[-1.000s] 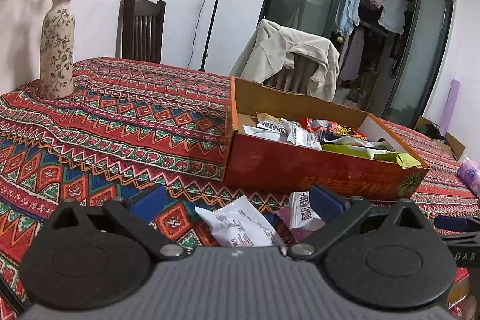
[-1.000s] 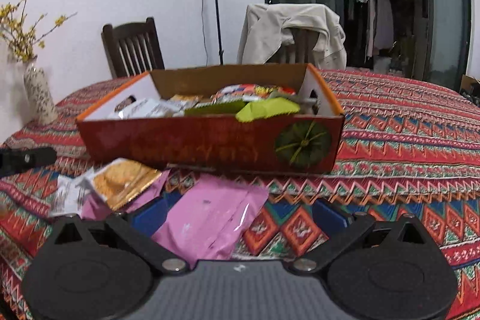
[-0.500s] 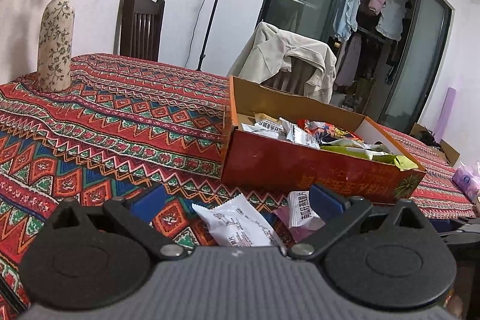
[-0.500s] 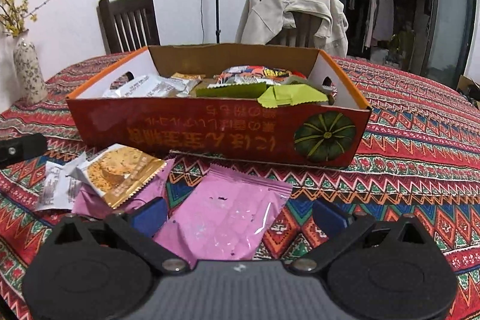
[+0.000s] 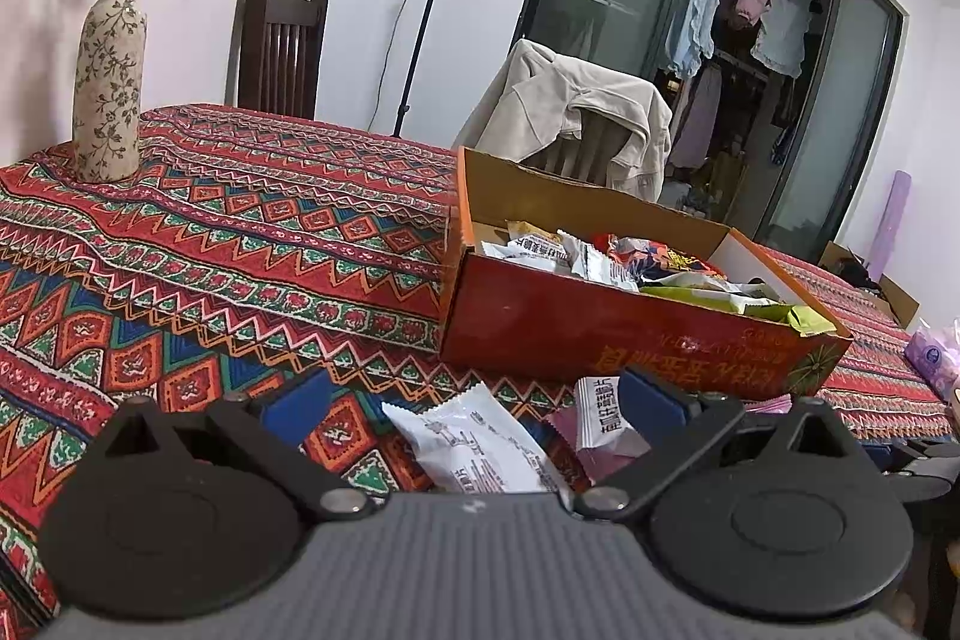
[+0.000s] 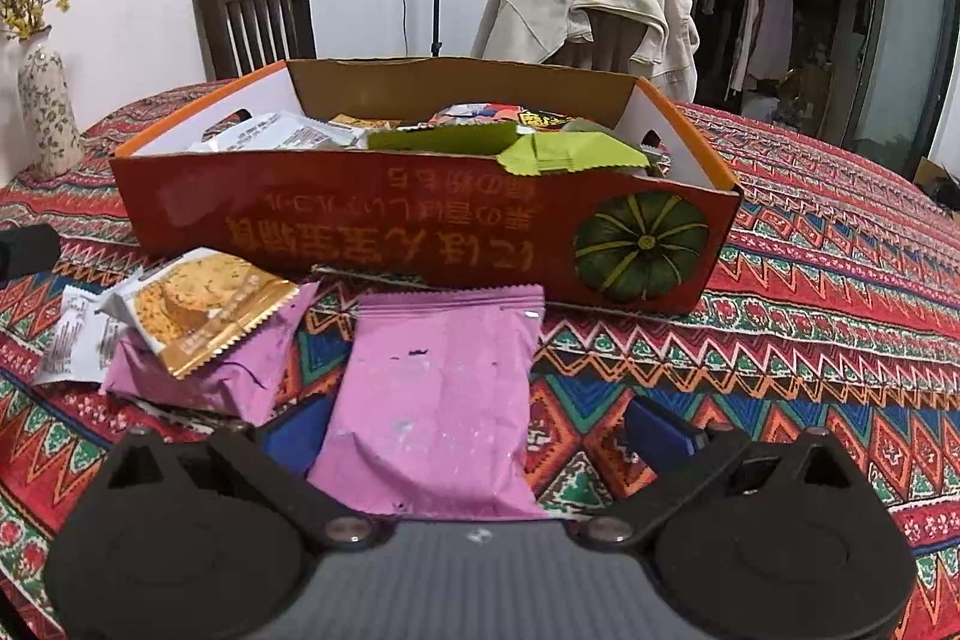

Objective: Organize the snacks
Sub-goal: 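Return the right tool to the pile and grasp the pink packet, then grasp a white sachet with the left tool while the right tool holds the pink packet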

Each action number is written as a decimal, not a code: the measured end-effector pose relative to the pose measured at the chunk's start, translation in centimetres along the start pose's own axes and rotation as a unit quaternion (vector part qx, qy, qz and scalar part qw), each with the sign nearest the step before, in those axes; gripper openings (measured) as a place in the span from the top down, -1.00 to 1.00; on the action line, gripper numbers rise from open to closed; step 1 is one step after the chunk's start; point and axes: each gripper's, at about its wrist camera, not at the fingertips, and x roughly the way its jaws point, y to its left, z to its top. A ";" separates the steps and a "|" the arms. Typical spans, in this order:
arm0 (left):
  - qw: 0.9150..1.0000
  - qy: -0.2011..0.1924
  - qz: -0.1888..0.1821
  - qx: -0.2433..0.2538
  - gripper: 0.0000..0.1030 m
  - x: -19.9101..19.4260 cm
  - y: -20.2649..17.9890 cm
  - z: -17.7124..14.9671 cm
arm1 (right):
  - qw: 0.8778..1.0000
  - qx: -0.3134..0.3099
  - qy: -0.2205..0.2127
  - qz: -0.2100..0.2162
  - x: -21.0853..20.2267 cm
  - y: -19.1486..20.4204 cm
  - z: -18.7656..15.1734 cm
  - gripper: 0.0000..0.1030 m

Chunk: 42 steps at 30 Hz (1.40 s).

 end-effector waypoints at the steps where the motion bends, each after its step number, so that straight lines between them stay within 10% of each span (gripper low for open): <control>1: 1.000 0.000 0.000 0.000 -1.00 0.0 0.0 0.0 | 1.000 0.002 -0.003 0.002 0.1 -0.1 0.0 -1.00; 8: 1.000 0.002 0.002 0.001 -1.00 0.1 0.0 0.0 | 1.000 0.001 -0.009 0.016 0.4 0.0 0.0 -0.94; 16: 1.000 0.007 0.006 0.004 -1.00 0.3 -0.1 -0.1 | 1.000 0.002 -0.023 0.021 -0.3 0.1 -0.1 -0.52; 18: 1.000 0.011 0.010 0.007 -1.00 0.5 -0.2 -0.1 | 0.999 0.003 -0.031 0.024 -0.6 0.0 -0.2 -0.16; 42: 0.984 0.113 0.132 0.038 -1.00 4.9 -2.1 -0.1 | 0.984 0.032 -0.170 0.047 -5.7 -1.3 -1.2 -0.15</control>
